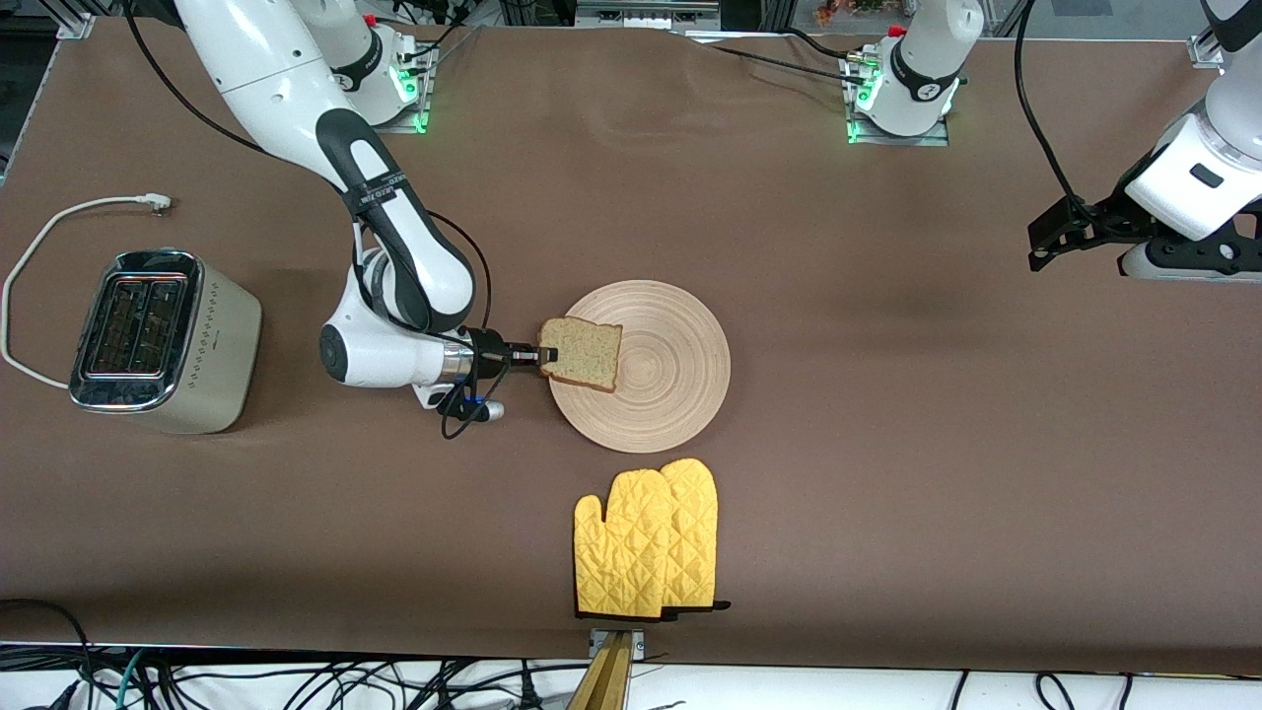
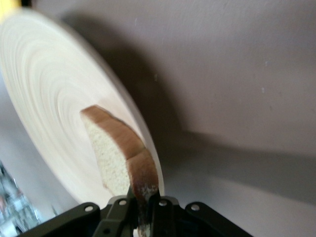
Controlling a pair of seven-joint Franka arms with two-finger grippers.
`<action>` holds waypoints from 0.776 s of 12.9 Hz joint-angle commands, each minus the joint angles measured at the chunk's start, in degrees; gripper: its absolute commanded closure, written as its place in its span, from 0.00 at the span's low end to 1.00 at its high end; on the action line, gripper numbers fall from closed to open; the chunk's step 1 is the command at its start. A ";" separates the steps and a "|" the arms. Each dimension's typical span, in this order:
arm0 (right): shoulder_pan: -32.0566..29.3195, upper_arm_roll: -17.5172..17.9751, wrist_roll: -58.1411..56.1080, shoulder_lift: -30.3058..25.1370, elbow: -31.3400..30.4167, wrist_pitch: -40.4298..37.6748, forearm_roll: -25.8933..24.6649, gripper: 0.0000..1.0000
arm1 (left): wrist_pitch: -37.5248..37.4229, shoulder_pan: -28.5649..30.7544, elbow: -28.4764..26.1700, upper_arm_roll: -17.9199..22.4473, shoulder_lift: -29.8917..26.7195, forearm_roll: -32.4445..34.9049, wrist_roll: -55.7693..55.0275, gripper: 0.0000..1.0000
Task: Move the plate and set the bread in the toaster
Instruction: 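Lift the bread slice off the plate with the right gripper, then carry the bread with the right gripper over to the silver toaster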
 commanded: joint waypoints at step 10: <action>-1.75 -5.38 0.09 -5.05 7.32 -14.09 -6.46 1.00 | -1.63 -0.76 1.78 0.69 0.66 -1.14 0.94 0.00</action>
